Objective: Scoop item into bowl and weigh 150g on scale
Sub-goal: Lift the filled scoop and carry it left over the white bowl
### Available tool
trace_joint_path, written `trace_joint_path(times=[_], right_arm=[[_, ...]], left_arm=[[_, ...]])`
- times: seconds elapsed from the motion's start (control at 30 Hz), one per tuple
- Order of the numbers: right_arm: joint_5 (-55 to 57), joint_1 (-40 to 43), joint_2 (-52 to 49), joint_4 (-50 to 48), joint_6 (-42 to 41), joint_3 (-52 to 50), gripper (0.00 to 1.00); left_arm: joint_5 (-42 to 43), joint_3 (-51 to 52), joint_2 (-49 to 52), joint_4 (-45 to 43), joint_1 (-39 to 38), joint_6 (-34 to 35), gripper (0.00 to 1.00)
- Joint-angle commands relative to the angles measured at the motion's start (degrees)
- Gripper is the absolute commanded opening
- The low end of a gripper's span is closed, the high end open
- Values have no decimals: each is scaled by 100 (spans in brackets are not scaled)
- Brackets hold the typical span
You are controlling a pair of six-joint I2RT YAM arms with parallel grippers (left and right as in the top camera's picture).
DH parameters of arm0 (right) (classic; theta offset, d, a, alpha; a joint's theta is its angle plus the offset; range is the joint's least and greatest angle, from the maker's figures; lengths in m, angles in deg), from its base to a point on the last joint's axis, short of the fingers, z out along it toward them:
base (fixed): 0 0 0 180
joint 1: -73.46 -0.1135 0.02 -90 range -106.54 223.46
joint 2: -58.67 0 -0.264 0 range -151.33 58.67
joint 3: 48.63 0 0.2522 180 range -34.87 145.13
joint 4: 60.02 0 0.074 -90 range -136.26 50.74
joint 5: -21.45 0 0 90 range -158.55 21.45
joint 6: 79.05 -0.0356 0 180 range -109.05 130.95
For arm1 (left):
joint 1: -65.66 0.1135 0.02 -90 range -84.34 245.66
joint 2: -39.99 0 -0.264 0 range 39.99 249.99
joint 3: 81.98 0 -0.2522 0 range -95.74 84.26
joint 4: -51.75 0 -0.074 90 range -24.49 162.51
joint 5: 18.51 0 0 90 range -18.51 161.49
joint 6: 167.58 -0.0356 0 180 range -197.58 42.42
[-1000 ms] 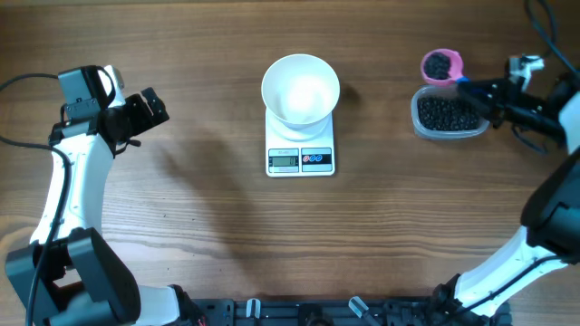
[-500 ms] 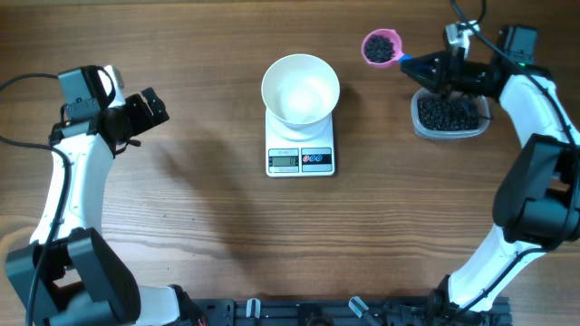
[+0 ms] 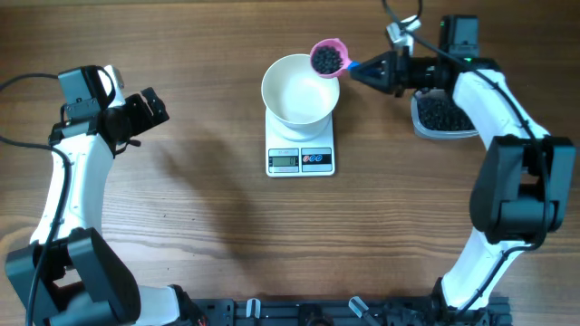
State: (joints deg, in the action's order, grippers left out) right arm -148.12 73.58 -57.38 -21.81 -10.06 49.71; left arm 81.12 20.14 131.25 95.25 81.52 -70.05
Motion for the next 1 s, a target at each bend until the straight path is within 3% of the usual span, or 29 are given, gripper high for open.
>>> trace_joint_path(times=[0.0,0.1,0.97], right_arm=[[446,-223,-63,-61,101,4,4],[654,-407,-63,-90,566,4,4],[2111,-597,1019,162,914,157,4]], left_arm=[[-33,-7,-127,-15,7,-131,100],[-33,-7,-127,-15,7,-131,100],[-33,-7,-127,-15,7,-131,100]])
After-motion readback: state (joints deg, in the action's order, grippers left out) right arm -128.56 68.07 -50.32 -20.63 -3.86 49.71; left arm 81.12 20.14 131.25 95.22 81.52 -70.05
